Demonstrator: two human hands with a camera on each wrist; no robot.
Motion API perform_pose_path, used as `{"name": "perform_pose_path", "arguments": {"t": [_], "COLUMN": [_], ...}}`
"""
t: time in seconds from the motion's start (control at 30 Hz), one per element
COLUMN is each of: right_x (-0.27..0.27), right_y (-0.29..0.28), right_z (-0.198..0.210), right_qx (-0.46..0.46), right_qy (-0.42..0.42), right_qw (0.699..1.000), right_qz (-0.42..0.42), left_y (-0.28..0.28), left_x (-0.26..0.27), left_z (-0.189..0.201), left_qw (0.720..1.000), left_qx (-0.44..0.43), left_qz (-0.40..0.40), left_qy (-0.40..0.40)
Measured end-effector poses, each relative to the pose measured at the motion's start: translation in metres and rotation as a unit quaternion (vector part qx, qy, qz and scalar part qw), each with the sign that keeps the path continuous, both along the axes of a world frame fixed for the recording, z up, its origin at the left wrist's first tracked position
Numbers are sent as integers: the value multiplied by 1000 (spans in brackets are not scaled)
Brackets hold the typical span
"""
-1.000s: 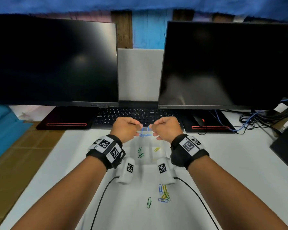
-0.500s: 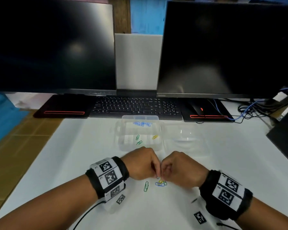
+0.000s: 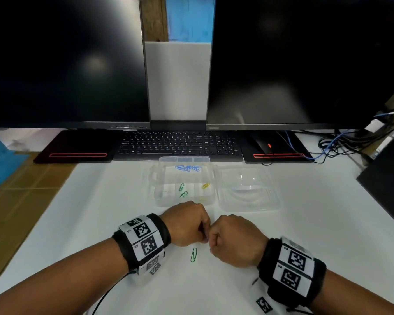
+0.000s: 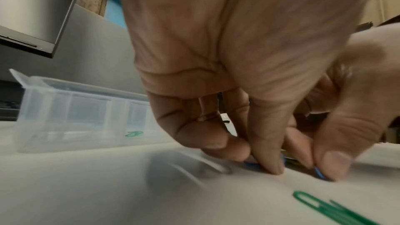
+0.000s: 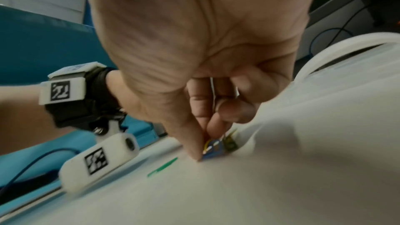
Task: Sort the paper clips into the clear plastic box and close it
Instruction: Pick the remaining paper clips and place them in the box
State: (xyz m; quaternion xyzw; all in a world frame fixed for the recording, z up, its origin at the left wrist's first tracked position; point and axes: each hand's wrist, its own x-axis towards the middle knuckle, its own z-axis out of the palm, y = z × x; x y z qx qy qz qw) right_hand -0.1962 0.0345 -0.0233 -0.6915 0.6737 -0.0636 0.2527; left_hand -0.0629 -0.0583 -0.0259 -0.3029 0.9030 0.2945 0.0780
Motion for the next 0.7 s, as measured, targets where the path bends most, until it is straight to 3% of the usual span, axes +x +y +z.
{"name": "perform_pose_path", "arguments": {"t": [0.1,0.2,0.33,0.4,0.47,0.7], "right_x": [-12,-25,-29,-27,-25,-17], "right_y": [-6,-12,-15,-15,-16,-17], "right_z": [6,18,27,28,27,31], "right_qx": [-4,-33,-35,-24,-18,-27], "right_qy": [-112,-301,-465,-506,-537,-557], "right_qw": [993,946,860,833,812,795], "right_qz": [-32,-116,-207,-223,-227,-238], "left_y": [-2,-7,2,9,14,13], "left_x": [4,9,12,11,11,16], "left_z": [0,3,13,18,18,18], "left_qw": [999,984,890,840,813,788], "left_qx": [-7,76,271,333,362,372], "left_qz": [26,105,223,262,275,292], "left_qy": [26,120,289,339,364,394]}}
